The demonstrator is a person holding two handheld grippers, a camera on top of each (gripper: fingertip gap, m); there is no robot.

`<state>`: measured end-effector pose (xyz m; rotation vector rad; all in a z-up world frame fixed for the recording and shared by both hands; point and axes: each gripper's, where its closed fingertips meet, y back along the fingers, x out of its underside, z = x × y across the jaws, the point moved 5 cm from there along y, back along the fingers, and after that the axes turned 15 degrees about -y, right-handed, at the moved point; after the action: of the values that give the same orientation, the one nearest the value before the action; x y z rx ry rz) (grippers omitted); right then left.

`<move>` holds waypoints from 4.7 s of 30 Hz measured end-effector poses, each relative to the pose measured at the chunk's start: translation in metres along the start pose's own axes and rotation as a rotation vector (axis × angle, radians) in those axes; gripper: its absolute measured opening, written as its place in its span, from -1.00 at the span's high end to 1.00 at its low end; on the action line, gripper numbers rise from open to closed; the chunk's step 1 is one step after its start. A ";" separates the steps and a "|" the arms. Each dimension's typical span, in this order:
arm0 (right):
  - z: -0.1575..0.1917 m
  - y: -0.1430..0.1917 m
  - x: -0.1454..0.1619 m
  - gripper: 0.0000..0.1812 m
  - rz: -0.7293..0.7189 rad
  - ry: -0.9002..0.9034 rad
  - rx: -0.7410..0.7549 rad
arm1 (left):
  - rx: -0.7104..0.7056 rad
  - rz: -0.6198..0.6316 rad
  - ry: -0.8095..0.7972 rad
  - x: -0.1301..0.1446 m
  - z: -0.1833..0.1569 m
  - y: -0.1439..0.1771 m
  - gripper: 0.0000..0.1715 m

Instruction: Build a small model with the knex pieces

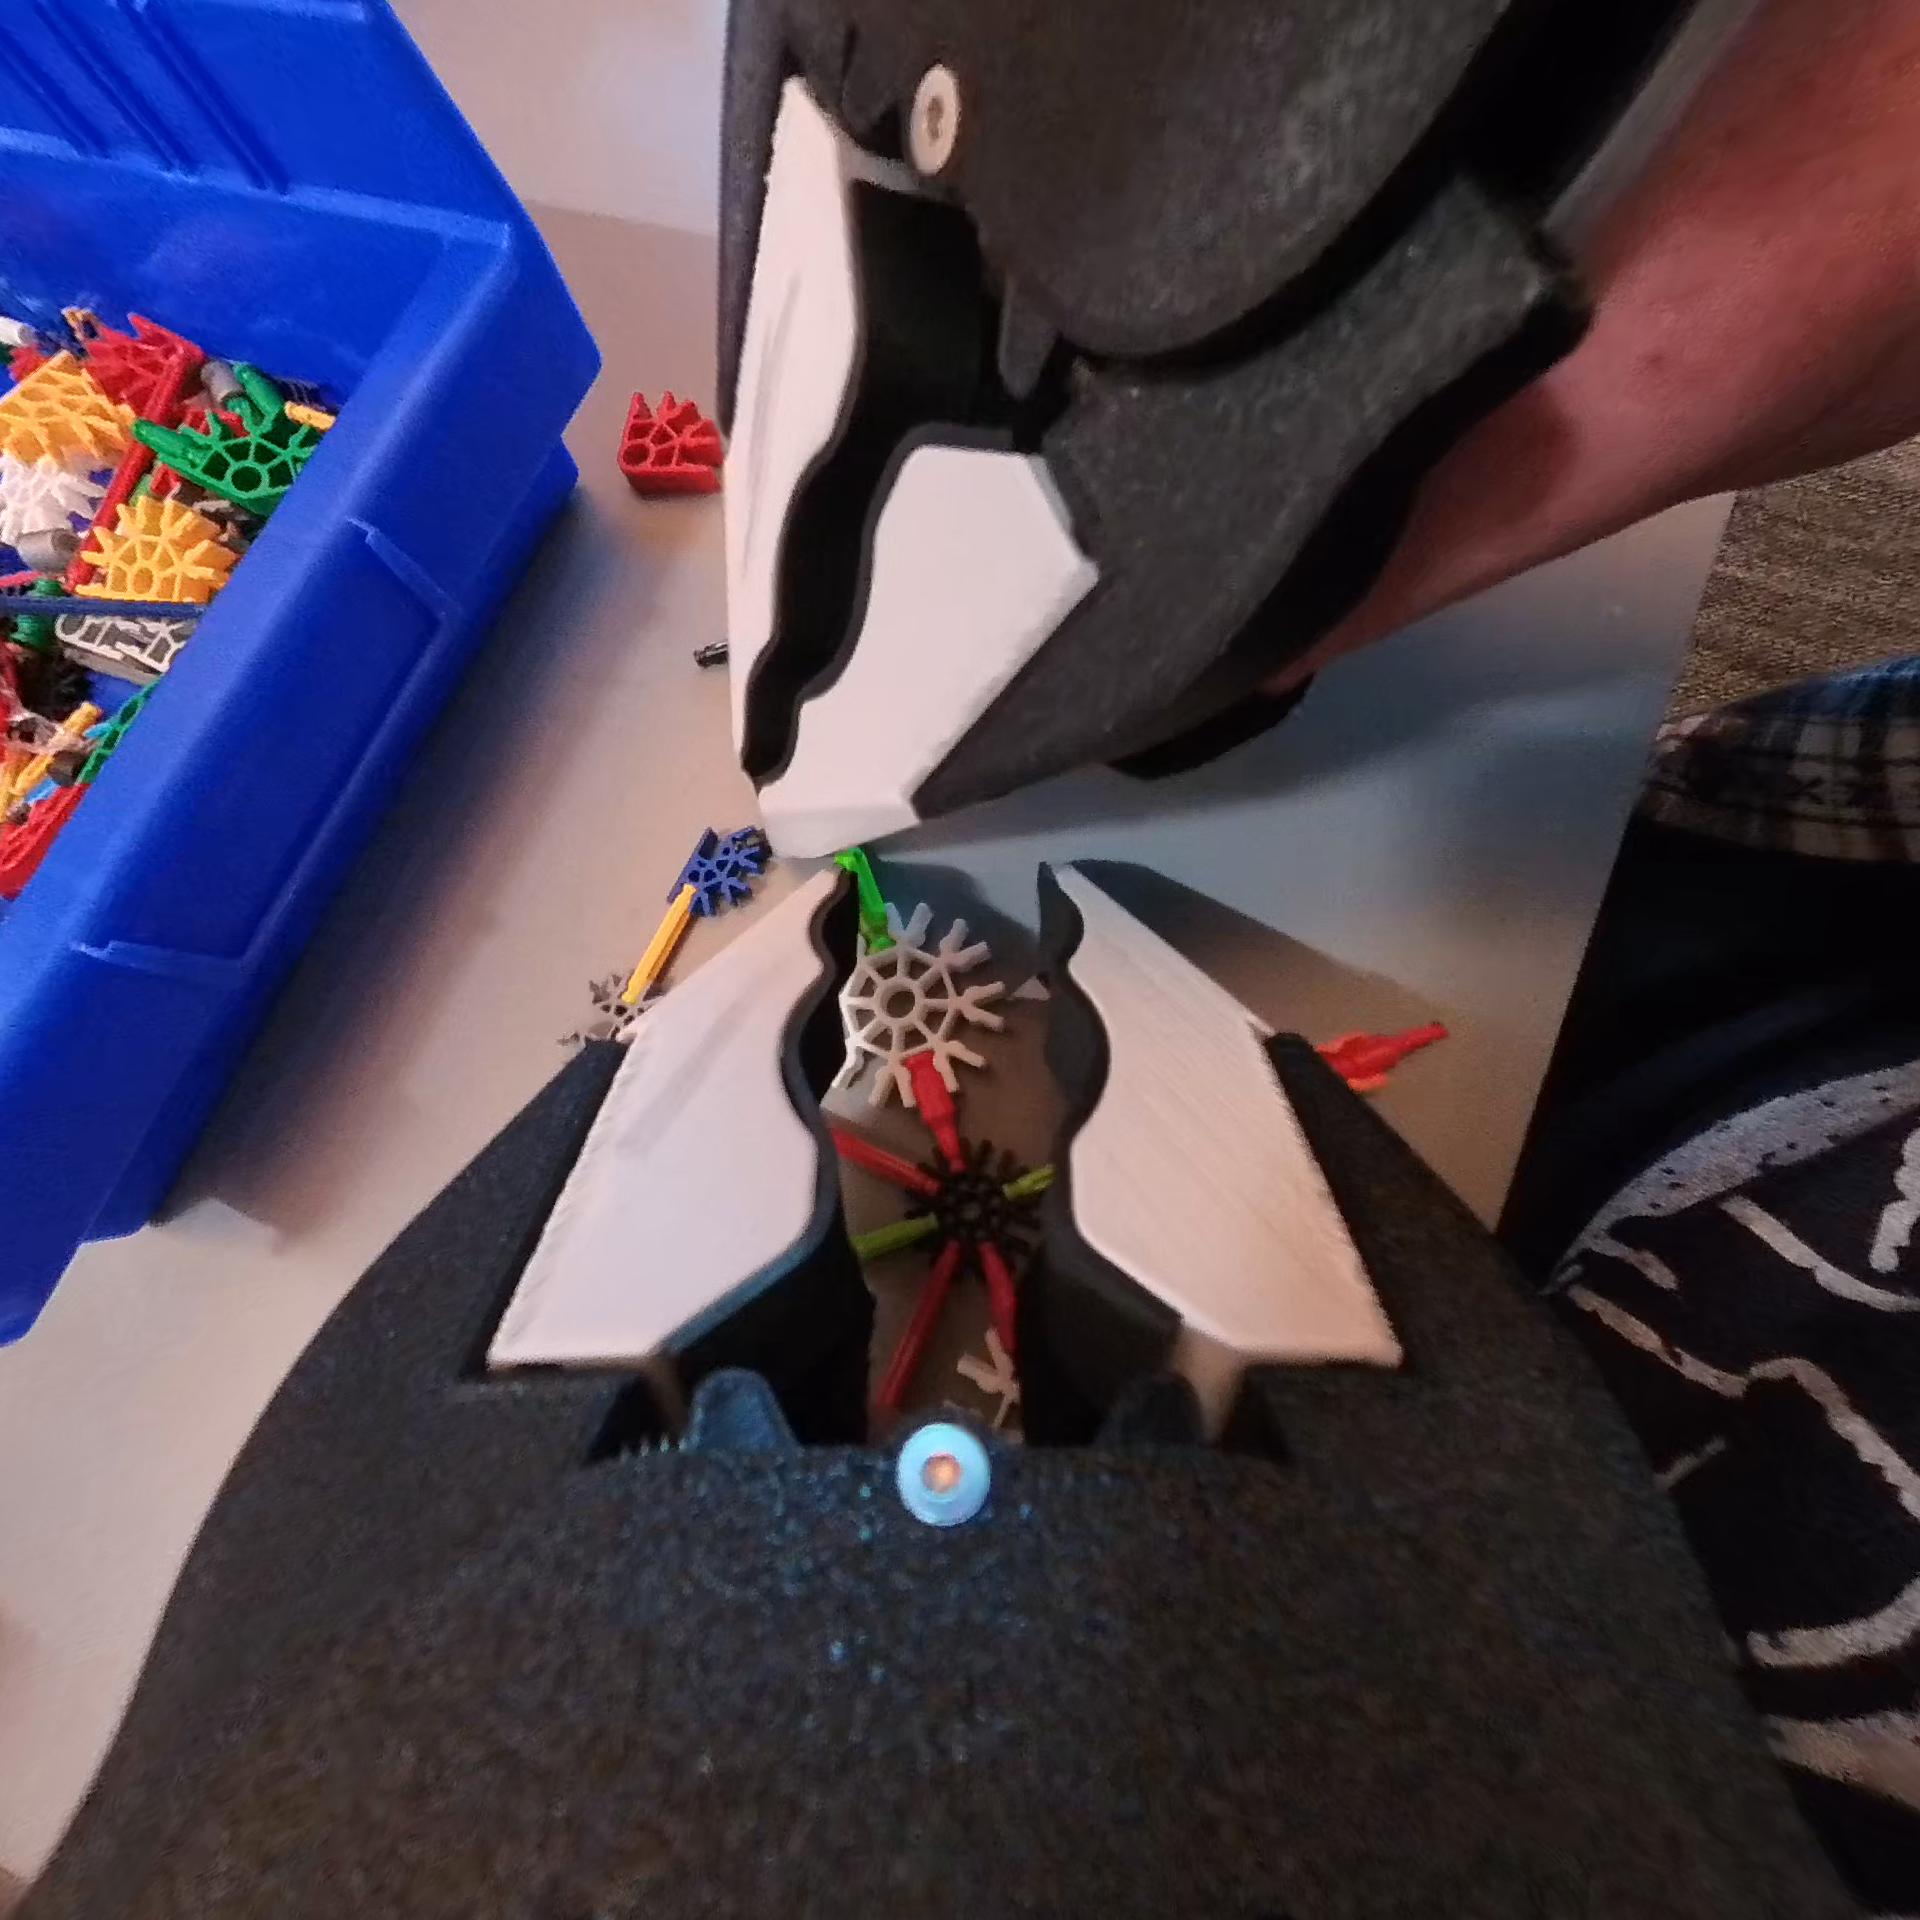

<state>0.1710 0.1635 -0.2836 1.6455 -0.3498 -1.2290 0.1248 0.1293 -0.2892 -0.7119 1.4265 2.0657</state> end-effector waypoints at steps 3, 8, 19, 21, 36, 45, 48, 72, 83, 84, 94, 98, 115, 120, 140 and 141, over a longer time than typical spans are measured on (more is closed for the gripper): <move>0.000 -0.001 -0.001 0.99 -0.001 0.023 0.011 | -0.001 0.000 0.004 0.000 0.000 0.000 0.59; -0.001 -0.001 -0.001 0.94 -0.023 -0.065 -0.070 | 0.001 -0.006 0.009 0.000 0.001 0.001 0.58; -0.019 0.038 0.009 0.72 -0.063 -0.110 -0.147 | -0.060 -0.071 -0.015 -0.003 0.001 0.012 0.56; -0.018 0.040 0.012 0.73 -0.078 -0.142 -0.180 | -0.074 -0.075 -0.020 -0.003 0.000 0.018 0.55; 0.005 0.032 0.015 0.71 -0.077 -0.029 -0.195 | -0.140 -0.021 0.027 0.019 -0.019 0.056 0.49; 0.010 0.022 0.018 0.67 -0.047 -0.012 -0.179 | -0.096 0.047 0.047 0.031 -0.028 0.047 0.50; 0.010 0.019 0.019 0.61 -0.035 -0.011 -0.170 | -0.103 0.060 0.049 0.032 -0.026 0.045 0.49; 0.023 0.036 0.030 0.64 -0.053 0.015 -0.247 | -0.154 0.040 0.102 0.035 -0.011 0.062 0.33; 0.049 0.034 0.035 0.60 -0.080 0.011 -0.338 | -0.186 -0.055 0.139 0.036 0.002 0.118 0.30; 0.048 0.034 0.036 0.58 -0.073 0.017 -0.340 | -0.202 -0.052 0.143 0.038 0.007 0.126 0.30; 0.063 0.025 0.042 0.61 -0.036 0.045 -0.375 | -0.250 0.007 0.170 0.061 0.022 0.141 0.30; 0.071 0.024 0.042 0.64 -0.041 0.045 -0.411 | -0.229 0.014 0.166 0.063 0.019 0.134 0.31; 0.085 0.030 0.043 0.65 -0.048 0.022 -0.539 | -0.044 -0.015 0.056 0.048 -0.018 0.122 0.33; 0.084 0.036 0.039 0.64 -0.084 0.014 -0.576 | 0.002 -0.077 -0.008 0.032 -0.040 0.119 0.32; 0.000 0.085 -0.078 0.75 -0.310 0.157 -0.187 | 0.010 -0.202 -0.006 0.012 -0.050 0.092 0.33; -0.006 0.082 -0.090 0.75 -0.299 0.171 -0.151 | 0.011 -0.210 -0.006 0.010 -0.050 0.088 0.33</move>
<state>0.1618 0.1942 -0.1659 1.6972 0.0978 -1.2872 0.0634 0.0567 -0.2525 -0.8140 1.2993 1.8960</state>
